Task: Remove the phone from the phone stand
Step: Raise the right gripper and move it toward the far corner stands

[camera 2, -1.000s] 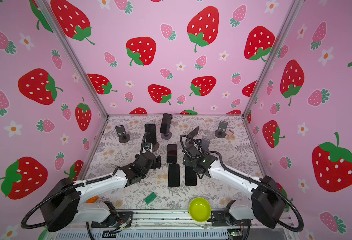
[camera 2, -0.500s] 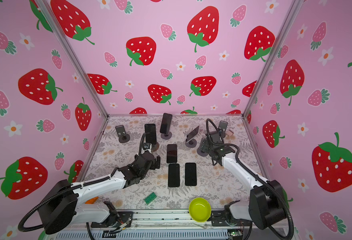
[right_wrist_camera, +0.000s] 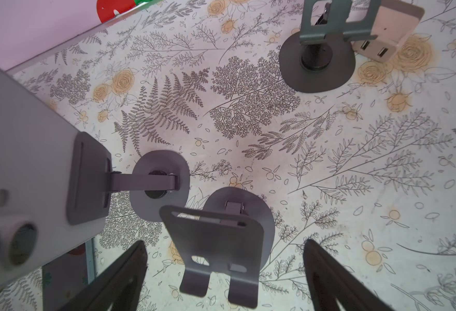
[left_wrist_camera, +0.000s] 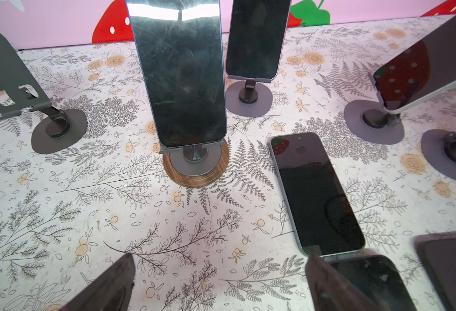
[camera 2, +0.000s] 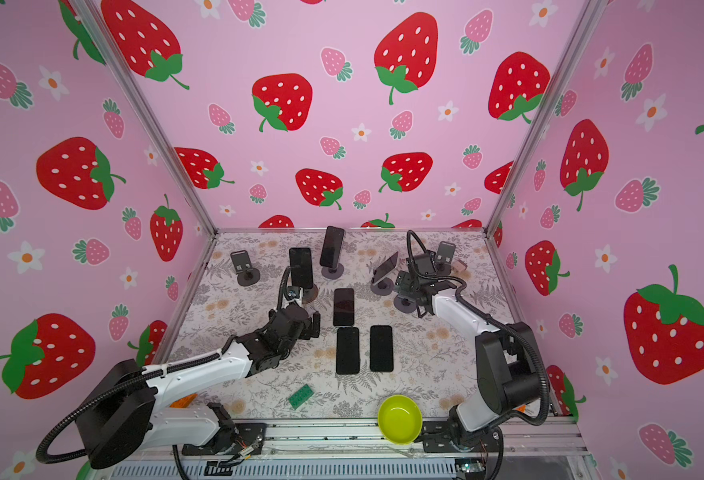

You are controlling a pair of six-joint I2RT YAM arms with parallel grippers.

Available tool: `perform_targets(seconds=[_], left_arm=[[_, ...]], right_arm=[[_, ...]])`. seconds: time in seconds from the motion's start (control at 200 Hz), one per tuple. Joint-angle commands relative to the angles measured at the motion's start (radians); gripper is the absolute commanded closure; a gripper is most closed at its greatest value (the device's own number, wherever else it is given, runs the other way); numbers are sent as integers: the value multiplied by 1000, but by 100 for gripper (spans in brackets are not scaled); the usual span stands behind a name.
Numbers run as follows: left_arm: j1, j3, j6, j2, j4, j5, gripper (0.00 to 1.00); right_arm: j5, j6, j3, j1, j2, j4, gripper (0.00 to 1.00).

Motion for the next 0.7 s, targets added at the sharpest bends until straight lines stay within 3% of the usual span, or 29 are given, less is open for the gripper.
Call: perform_targets(seconds=[0.0,0.315,0.695], left_arm=[[3,5,-3,-15,1,-31,1],[2,1,-7,-7,12,-20,1],[3,10,-5,-10,-8,-22,1]], right_arm=[[9,-4,20,-5,25,31,8],[44,-19,20,-5,95,72,14],[69,-30,-8,-5,76,68,36]])
